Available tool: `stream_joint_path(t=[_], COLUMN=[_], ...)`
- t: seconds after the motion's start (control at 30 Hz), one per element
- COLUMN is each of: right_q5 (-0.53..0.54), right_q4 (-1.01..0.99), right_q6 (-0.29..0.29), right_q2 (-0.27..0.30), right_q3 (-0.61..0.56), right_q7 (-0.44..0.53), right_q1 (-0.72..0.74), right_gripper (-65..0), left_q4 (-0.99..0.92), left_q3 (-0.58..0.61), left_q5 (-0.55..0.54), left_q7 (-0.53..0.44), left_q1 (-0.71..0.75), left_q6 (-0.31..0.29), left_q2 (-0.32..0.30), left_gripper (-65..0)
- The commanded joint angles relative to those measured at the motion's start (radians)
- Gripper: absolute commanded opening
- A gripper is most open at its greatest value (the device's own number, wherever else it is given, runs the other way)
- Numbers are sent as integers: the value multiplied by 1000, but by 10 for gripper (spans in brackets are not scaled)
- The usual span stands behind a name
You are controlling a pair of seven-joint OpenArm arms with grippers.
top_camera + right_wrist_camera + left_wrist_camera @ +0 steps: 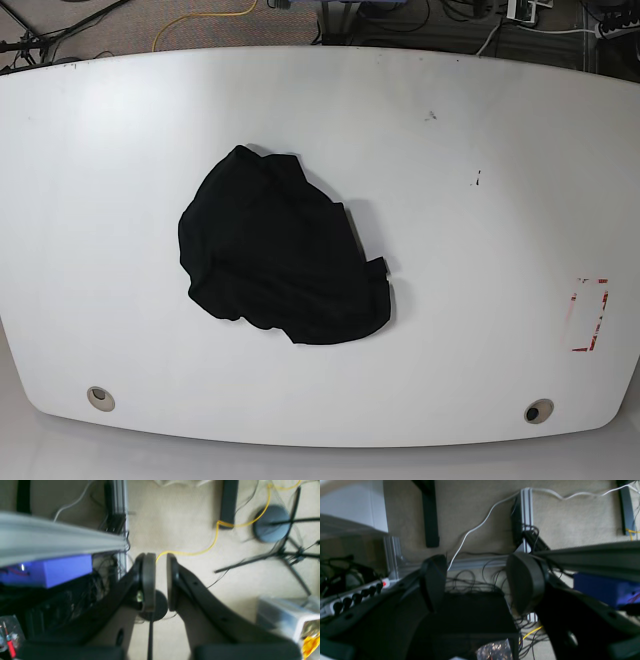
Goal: Fold the T-shirt properly
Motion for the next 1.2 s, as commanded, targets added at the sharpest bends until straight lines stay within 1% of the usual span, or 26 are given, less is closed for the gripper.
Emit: stream_joint_path(t=[0.0, 0.23, 0.3, 0.57, 0.77, 1.17], right_q5=[17, 17, -6, -24, -17, 0], right_q4=[29, 41, 43, 45, 51, 107], right_q6=[2, 1, 3, 3, 0, -3], right_q2=[4, 7, 4, 3, -4, -22], right_q3=[8, 6, 7, 9, 12, 11], right_q7=[16, 19, 19, 18, 23, 23], right_q1=[-33, -41, -28, -17, -14, -30], right_gripper=[-582, -581, -581, -580, -581, -582], left_q4=[24, 35, 33, 35, 49, 178], left_q3=[-8, -2, 3, 0, -4, -24], left_q5=[-11, -6, -9, -13, -10, -8], left_q7=[-21, -24, -24, -25, -24, -22], left_q1=[25, 26, 15, 0, -6, 48], left_q6=[2, 1, 1, 2, 3, 3], left_q2=[-5, -3, -1, -3, -3, 1], left_gripper=[-272, -271, -270, -270, -270, -273])
